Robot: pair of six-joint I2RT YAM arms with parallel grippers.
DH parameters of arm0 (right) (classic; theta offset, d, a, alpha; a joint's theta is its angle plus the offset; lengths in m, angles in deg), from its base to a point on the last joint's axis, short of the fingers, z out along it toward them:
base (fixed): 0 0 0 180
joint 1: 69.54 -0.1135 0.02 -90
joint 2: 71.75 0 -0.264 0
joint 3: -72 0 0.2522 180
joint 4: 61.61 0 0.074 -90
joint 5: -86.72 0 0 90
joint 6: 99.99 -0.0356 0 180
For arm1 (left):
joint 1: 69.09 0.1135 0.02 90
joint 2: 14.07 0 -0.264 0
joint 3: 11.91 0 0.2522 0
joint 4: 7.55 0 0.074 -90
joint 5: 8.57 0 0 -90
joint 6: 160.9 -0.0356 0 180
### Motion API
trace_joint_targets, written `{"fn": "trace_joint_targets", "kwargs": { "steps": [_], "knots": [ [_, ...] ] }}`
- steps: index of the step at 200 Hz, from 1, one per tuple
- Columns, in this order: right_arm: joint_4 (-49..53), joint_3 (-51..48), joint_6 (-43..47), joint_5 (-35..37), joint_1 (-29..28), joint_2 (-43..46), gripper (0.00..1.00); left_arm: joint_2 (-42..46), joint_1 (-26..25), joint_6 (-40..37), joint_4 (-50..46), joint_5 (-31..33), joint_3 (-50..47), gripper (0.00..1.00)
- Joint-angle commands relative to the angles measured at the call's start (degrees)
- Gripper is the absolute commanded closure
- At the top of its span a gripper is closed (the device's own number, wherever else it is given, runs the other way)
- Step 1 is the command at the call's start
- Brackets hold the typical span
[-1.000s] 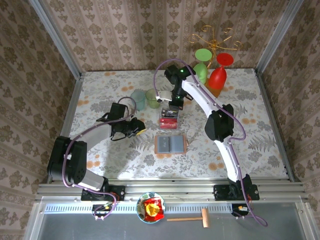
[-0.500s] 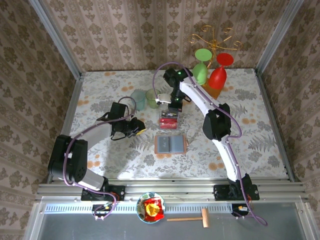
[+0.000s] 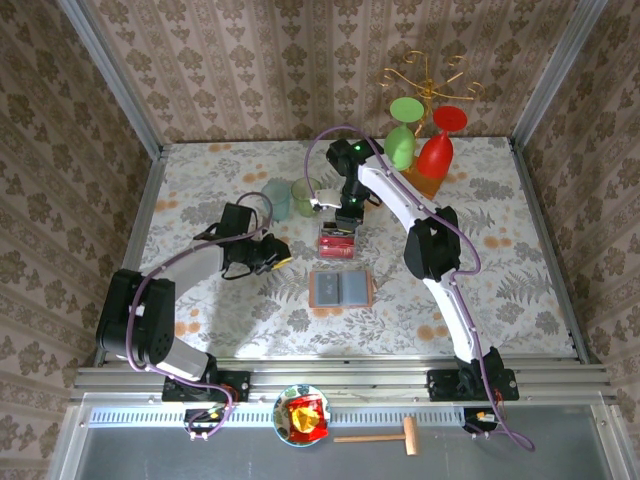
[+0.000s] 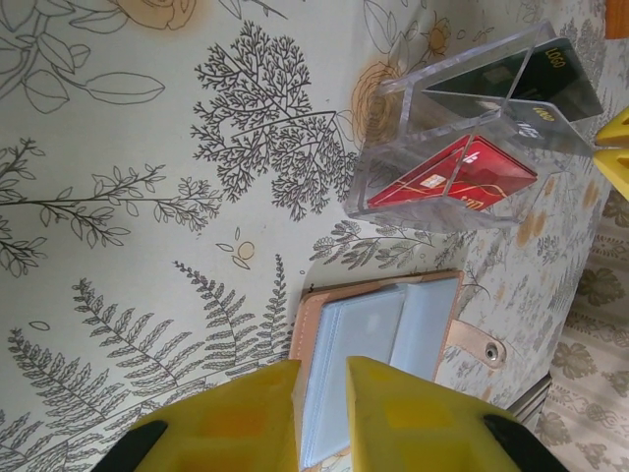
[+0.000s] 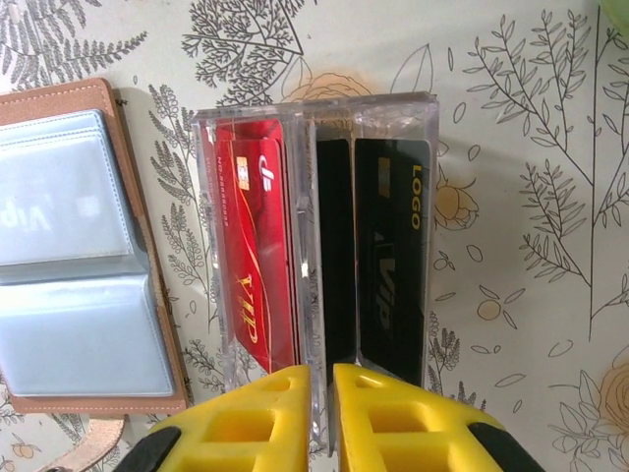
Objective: Take the credit cards out of the card holder
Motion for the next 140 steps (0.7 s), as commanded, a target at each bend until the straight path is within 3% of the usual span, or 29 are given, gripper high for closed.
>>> {"fn": "trace_joint_targets", "kwargs": {
  "steps": [1, 74, 140],
  "knots": [
    [-1.0, -0.2, -2.6, 3.2, 0.5, 2.3, 0.85, -0.6, -0.2, -1.7, -1.7, -0.9, 1.8, 0.81],
    [-11.9, -13.9, -9.5, 5.0, 0.2, 12.7, 0.82, 0.7, -1.9, -1.1, -1.4, -0.5, 1.1, 0.81],
    [-23.0, -24.8, -14.2, 8.0, -1.7, 16.0, 0.60, 1.5, -3.2, 0.0, -0.3, 0.1, 0.1, 0.81]
  ]
}}
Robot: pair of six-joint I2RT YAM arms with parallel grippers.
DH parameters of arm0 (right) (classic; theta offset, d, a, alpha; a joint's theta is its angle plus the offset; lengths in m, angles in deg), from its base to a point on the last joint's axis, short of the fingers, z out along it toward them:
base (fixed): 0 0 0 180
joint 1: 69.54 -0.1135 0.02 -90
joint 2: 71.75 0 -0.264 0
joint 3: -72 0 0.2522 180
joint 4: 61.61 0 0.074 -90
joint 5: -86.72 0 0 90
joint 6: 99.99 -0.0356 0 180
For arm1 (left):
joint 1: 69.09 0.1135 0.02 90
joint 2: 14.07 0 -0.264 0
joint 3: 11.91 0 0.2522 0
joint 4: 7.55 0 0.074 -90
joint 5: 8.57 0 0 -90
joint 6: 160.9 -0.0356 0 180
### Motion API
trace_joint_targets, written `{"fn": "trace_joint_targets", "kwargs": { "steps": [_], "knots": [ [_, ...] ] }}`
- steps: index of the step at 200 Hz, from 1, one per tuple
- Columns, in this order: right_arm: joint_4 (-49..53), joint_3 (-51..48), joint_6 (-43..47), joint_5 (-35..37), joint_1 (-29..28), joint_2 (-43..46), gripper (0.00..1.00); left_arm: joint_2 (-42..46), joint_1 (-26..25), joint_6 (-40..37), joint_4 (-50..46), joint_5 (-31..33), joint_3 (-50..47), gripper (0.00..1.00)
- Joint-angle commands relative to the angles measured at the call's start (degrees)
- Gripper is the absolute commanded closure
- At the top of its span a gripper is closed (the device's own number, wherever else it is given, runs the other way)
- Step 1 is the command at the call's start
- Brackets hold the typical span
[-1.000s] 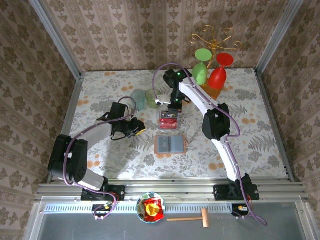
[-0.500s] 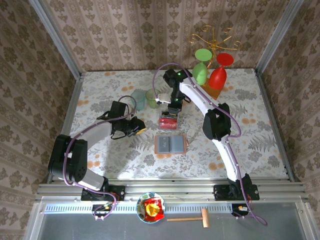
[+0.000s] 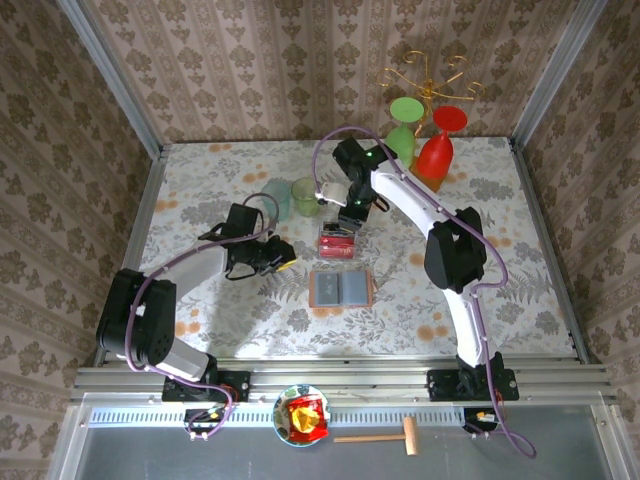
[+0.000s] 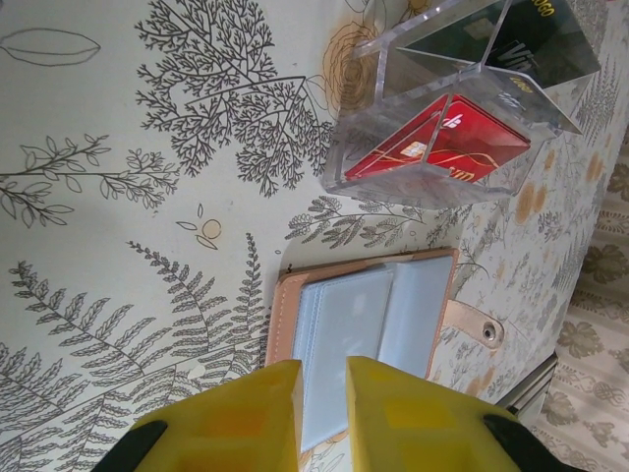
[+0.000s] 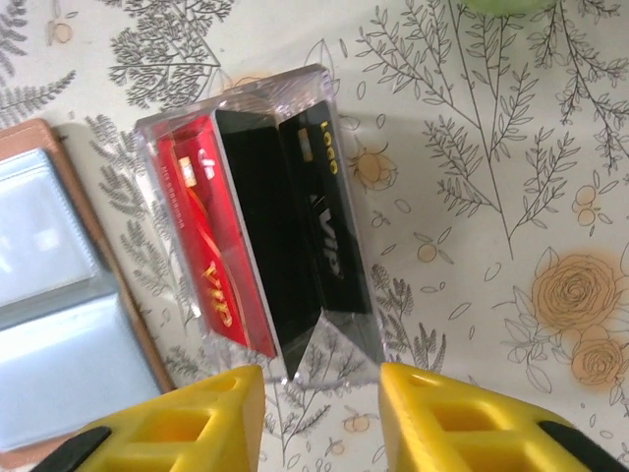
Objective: Take the credit cards out of the card holder
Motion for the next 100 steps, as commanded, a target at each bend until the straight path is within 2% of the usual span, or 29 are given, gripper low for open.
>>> {"fn": "trace_joint_targets", "kwargs": {
  "steps": [1, 12, 33, 100],
  "knots": [
    [-5.1, -2.3, -2.9, 2.8, -0.8, 1.0, 0.59, 1.4, -0.5, 0.1, 0.0, 0.1, -0.2, 0.81],
    [-5.9, -2.9, -3.2, 3.2, -0.9, 0.8, 0.52, 1.6, -0.7, 0.1, 0.0, 0.2, -0.4, 0.81],
    [-5.6, -3.0, -3.6, 3.6, -1.0, -0.2, 0.50, 1.8, -0.7, 0.0, -0.1, 0.2, -0.6, 0.81],
    [-5.7, -4.0, -3.8, 3.9, -1.2, -1.3, 0.49, 2.0, -0.8, 0.2, 0.0, 0.2, -0.6, 0.81]
  ]
}}
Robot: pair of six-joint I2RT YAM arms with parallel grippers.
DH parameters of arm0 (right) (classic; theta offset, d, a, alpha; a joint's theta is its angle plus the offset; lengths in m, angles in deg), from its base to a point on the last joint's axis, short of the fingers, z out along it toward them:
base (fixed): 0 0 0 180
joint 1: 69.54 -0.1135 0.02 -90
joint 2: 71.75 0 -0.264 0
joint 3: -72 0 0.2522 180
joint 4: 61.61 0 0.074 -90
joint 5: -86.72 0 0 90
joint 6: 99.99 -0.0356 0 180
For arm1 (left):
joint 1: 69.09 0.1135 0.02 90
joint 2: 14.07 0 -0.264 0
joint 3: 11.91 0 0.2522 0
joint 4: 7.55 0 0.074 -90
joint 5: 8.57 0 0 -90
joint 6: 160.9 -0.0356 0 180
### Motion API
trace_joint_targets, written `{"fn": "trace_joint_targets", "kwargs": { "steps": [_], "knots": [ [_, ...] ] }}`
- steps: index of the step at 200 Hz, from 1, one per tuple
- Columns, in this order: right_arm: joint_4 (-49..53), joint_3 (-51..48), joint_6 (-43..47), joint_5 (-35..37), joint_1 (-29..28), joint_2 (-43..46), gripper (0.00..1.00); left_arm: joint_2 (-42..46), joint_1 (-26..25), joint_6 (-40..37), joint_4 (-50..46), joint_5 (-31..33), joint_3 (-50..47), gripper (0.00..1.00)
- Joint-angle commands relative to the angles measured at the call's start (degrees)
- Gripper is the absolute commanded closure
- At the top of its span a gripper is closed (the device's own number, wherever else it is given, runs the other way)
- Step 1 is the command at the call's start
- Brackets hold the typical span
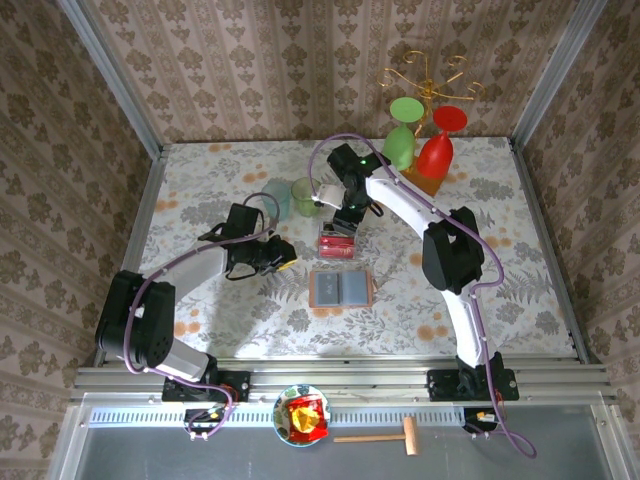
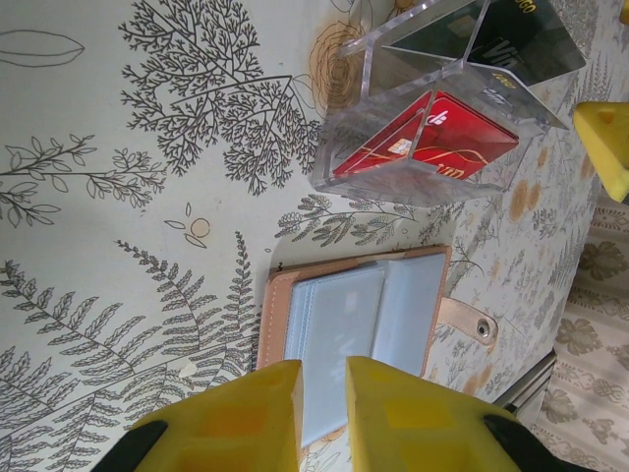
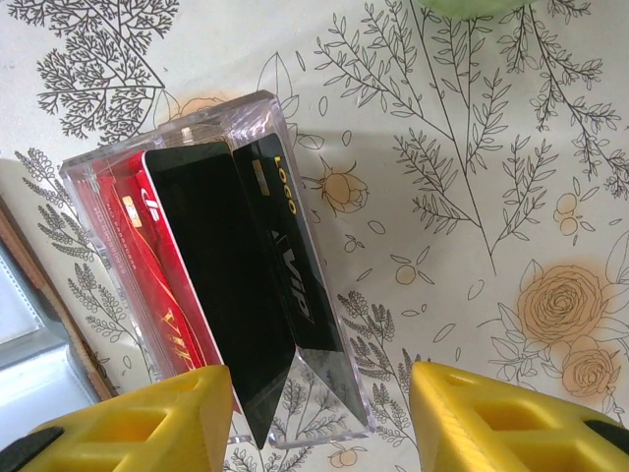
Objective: Take the credit cards out of the card holder
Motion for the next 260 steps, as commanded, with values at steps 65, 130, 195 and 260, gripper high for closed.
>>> {"fn": "trace_joint_targets", "kwargs": {
  "steps": [65, 130, 195, 260],
  "knots": [
    [1.8, -0.4, -0.6, -2.7, -0.5, -2.3, 0.46, 1.7, -0.4, 0.3, -0.3, 0.5, -0.8, 0.81],
    [0.2, -0.5, -1.5, 0.8, -0.5, -2.8, 0.38, 1.7, -0.5, 0.3, -0.3, 0.6, -0.7, 0.81],
    [-7.1, -3.0, -2.7, 6.5, -0.5, 0.9, 0.39, 1.8, -0.5, 0.3, -0.3, 0.7, -0.6, 0.81],
    [-9.9, -7.0, -4.2, 5.6, -0.9, 6.8, 0.40, 1.4, -0.4, 0.4, -0.2, 0.7, -0.3, 0.81]
  ]
}}
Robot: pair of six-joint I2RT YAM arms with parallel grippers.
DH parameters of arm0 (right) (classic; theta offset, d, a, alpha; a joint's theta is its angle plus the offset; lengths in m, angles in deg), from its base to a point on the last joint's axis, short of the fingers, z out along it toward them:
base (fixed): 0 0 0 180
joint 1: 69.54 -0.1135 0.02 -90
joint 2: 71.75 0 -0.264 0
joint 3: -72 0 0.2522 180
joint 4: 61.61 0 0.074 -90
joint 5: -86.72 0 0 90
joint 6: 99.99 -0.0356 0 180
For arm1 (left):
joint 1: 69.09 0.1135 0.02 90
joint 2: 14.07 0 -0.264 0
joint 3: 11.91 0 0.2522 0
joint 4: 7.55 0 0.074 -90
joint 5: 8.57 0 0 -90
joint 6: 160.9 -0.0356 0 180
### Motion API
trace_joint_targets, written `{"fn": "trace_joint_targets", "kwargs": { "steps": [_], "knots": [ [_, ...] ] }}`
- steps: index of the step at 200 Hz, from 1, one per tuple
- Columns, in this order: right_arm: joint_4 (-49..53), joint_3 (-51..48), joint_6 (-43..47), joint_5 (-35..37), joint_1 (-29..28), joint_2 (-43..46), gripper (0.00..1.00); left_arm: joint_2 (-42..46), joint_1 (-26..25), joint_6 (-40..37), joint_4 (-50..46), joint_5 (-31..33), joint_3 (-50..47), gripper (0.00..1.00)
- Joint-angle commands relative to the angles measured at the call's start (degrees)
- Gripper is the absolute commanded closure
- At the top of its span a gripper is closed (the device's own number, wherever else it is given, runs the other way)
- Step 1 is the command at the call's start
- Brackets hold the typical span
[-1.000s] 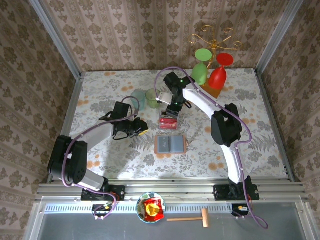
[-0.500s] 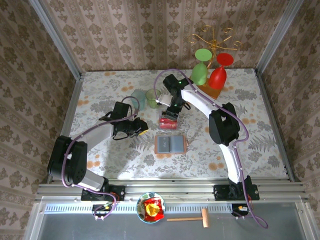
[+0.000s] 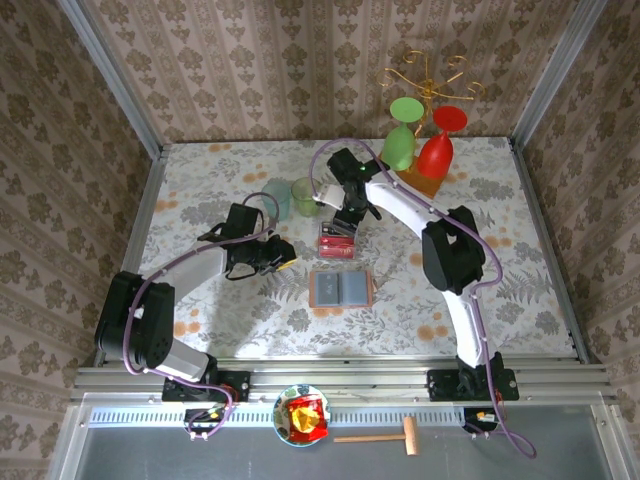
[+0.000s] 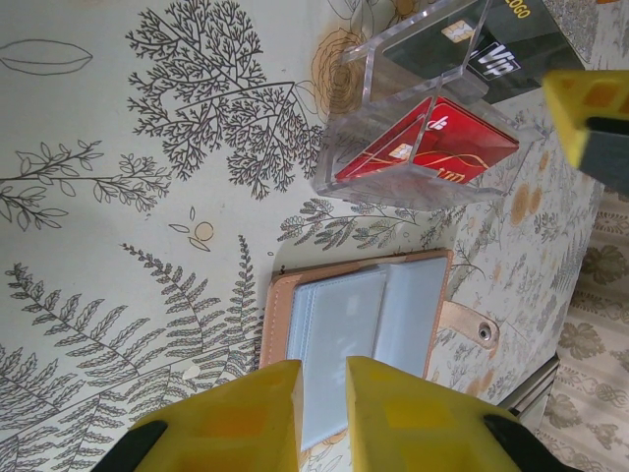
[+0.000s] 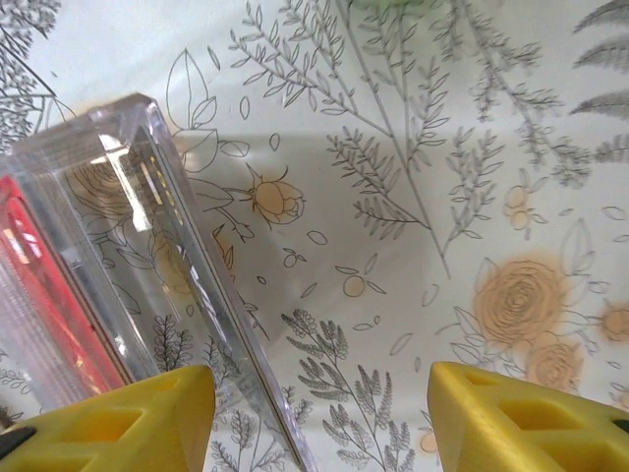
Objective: Take the credit cards out of the card holder
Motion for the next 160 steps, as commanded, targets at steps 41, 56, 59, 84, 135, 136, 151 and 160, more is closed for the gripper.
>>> {"fn": "trace_joint_targets", "kwargs": {
  "steps": [41, 56, 59, 84, 135, 136, 151, 160],
  "knots": [
    [-5.0, -7.1, -8.3, -0.2, -0.7, 9.7, 0.45, -0.4, -1.2, 0.5, 0.5, -0.4, 0.3, 0.81],
    [-6.3, -9.1, -13.8, -1.2, -0.7, 11.4, 0.49, -1.1, -1.8, 0.6, 0.9, -0.6, 0.7, 0.81],
    [-6.5, -9.5, -15.1, -1.4, -0.7, 11.8, 0.49, -1.3, -1.8, 0.6, 1.0, -0.6, 0.8, 0.81],
    [-8.5, -14.5, -26.2, -4.9, -1.1, 15.5, 0.53, -2.1, -2.8, 0.6, 1.3, -1.0, 1.1, 0.81],
    [-20.8, -31.8, -53.3, -13.8, -2.4, 26.7, 0.65, -3.9, -5.7, 0.9, 2.9, -2.2, 0.4, 0.84],
    [-21.3, -32.1, -53.8, -13.9, -2.5, 26.8, 0.65, -4.0, -5.7, 0.9, 2.9, -2.2, 0.4, 0.84],
    [-24.3, -36.0, -60.7, -17.2, -2.7, 28.6, 0.69, -4.4, -6.5, 1.0, 3.4, -2.6, 0.0, 0.85],
    [-25.5, -38.1, -64.3, -18.4, -3.0, 29.2, 0.71, -4.7, -7.0, 1.0, 3.5, -2.8, -0.2, 0.86]
  ]
}}
